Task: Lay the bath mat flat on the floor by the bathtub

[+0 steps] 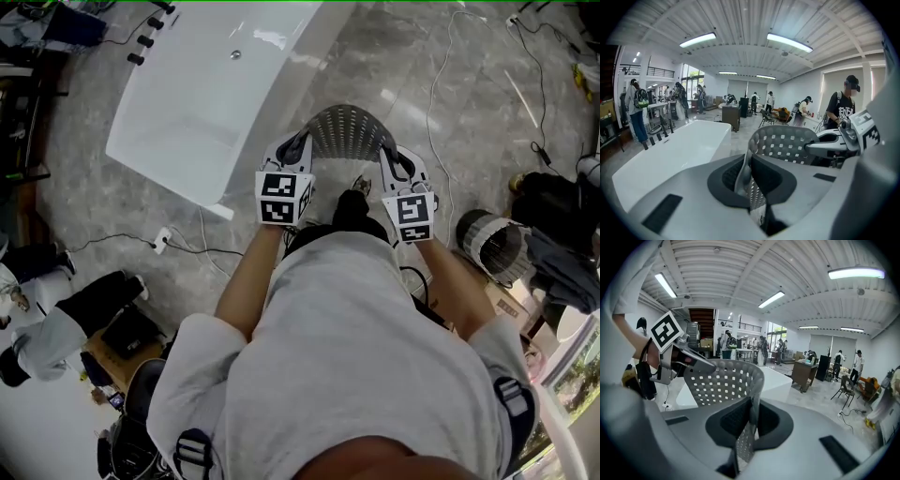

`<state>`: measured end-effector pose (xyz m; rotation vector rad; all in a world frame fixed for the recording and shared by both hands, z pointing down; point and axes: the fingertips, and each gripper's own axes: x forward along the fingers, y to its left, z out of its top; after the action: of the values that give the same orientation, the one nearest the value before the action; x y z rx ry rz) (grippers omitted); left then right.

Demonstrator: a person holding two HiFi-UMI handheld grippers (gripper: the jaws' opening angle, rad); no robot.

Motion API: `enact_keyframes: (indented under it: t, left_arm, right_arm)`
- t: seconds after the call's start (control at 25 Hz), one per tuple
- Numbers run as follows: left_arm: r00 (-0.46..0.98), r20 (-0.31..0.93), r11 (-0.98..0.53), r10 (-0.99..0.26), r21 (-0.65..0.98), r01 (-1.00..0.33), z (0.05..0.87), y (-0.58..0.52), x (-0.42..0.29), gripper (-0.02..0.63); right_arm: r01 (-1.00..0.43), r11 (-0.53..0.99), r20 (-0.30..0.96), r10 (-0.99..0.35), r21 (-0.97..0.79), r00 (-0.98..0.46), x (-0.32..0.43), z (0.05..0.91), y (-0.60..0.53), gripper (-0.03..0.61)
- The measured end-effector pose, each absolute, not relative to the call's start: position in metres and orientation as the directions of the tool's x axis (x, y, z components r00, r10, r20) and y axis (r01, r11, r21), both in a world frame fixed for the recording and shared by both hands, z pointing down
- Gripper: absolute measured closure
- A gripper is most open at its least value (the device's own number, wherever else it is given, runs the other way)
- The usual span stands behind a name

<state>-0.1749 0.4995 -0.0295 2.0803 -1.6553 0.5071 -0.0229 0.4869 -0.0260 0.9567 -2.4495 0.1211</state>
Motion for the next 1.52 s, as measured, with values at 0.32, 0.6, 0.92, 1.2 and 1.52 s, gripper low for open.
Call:
enact_keyframes:
  t: [0.32,0.6,0.92,1.2,1.52]
  left_arm:
    - [0.229,0.574,-0.180,-0.786,0.142,-0.973,-0.015,0.456,-0.140,0.584]
    - [0.252,0.581,-0.188,-0.774,0.168,-0.968,0.005,0.407,-0.120,0.583]
    - [0.281,0.585,-0.223,-0.761,0.170,-0.960,0.016,0.368,-0.106,0.583]
    - [0.319,0.614,-0.272,-0.722,0.172,-0.947,0.059,0.336,-0.105,0.584]
    - [0.347,0.653,-0.322,-0.674,0.163,-0.932,0.128,0.306,-0.110,0.583]
  right_arm:
    - [-0.652,0.754,0.498,-0.598,0.083,-0.628,0.016,-0.007,0.442,0.558]
    - [-0.674,0.737,0.524,-0.595,0.054,-0.609,0.046,0.009,0.402,0.558]
    - [-0.706,0.707,0.540,-0.609,0.039,-0.580,0.065,0.021,0.379,0.558]
    - [-0.714,0.700,0.605,-0.577,0.020,-0.549,0.063,0.067,0.361,0.558]
    - [-0.733,0.680,0.658,-0.543,-0.020,-0.522,0.050,0.131,0.347,0.557]
